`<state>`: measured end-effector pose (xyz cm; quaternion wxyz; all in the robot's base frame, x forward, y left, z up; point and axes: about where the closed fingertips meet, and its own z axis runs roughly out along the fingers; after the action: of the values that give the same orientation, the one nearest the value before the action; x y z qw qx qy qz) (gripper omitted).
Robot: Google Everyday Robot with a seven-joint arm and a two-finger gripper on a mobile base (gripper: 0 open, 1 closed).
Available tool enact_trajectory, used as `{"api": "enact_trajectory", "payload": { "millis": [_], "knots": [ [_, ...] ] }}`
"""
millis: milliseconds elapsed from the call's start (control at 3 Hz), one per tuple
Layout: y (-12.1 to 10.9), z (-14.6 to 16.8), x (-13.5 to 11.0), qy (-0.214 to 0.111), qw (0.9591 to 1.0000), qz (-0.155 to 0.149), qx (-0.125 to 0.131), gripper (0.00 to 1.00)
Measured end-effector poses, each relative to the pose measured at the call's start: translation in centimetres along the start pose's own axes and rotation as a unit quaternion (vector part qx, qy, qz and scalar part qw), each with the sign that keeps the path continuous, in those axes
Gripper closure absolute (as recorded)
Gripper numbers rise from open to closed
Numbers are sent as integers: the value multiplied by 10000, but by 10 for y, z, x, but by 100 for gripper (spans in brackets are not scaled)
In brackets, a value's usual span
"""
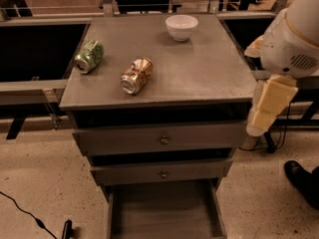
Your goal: Place orange can into bottom drawer
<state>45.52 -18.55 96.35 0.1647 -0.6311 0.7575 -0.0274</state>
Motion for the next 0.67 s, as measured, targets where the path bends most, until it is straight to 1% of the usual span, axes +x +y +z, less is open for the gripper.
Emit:
{"api": "enact_trajectory", "payload": {
  "millis": [333, 667],
  "knots": [
    [26, 40, -75, -369, 9909, -1200, -482, 0],
    [31, 42, -87, -433, 9819, -1776, -487, 0]
  ]
}}
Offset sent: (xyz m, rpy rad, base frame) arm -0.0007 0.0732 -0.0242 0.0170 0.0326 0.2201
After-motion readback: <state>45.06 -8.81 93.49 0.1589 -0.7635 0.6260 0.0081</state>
